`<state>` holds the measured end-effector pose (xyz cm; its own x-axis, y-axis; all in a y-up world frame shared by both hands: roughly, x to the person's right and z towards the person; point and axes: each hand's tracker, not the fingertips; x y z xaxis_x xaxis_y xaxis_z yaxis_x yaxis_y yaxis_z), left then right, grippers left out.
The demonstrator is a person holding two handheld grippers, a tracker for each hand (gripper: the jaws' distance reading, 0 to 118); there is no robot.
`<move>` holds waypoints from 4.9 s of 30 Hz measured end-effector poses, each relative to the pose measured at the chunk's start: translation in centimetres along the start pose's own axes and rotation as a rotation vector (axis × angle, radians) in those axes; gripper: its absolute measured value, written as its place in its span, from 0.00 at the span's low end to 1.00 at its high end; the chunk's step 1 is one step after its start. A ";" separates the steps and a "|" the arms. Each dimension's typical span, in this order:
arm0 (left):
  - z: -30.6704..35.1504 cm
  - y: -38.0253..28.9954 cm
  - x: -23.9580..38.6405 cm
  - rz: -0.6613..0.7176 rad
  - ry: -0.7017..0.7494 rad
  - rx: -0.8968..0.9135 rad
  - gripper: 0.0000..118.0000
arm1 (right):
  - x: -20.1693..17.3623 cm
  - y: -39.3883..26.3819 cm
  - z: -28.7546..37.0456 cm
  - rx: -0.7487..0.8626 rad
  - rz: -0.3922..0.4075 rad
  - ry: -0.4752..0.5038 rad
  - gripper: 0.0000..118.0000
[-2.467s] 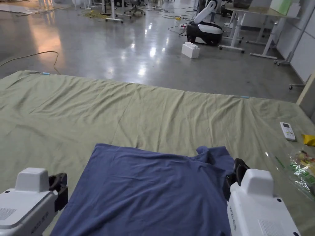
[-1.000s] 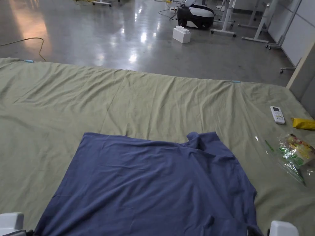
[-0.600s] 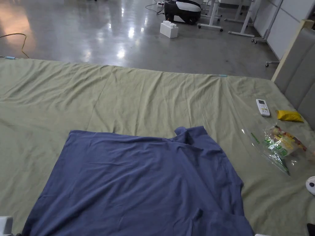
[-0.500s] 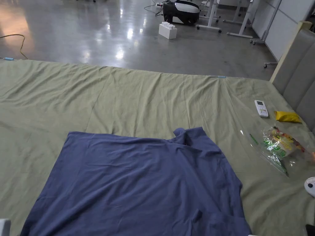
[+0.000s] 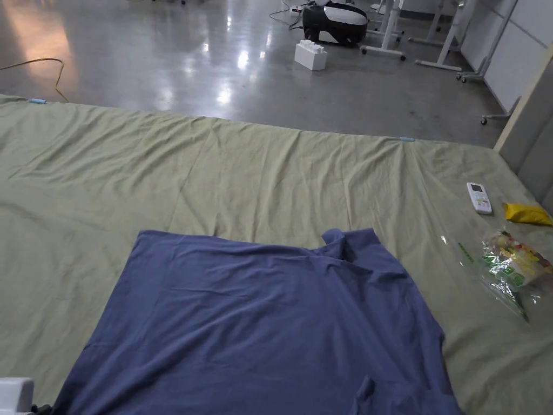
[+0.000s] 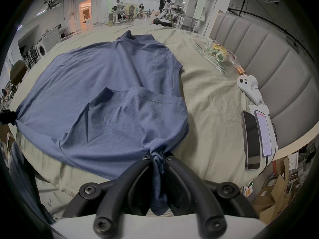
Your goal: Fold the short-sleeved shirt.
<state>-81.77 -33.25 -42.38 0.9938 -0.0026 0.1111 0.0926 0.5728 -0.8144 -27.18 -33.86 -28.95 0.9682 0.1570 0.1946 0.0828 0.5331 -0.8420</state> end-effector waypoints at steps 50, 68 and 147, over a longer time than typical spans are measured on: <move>-9.9 17.0 4.9 -0.031 -0.005 0.218 0.46 | 1.4 16.9 -7.7 0.242 -0.117 0.026 0.63; 6.7 8.8 11.3 -0.086 0.042 0.728 0.07 | -7.5 12.2 8.9 0.915 -0.085 -0.003 0.09; -5.4 9.2 4.6 -0.024 0.004 0.096 0.07 | 0.9 11.6 -9.8 0.086 -0.112 0.099 0.05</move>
<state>-76.04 -32.43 -52.49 0.9916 -0.0205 0.1279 0.1105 0.6488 -0.7529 -23.04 -35.70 -43.46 0.9729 0.0119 0.2308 0.1753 0.6129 -0.7705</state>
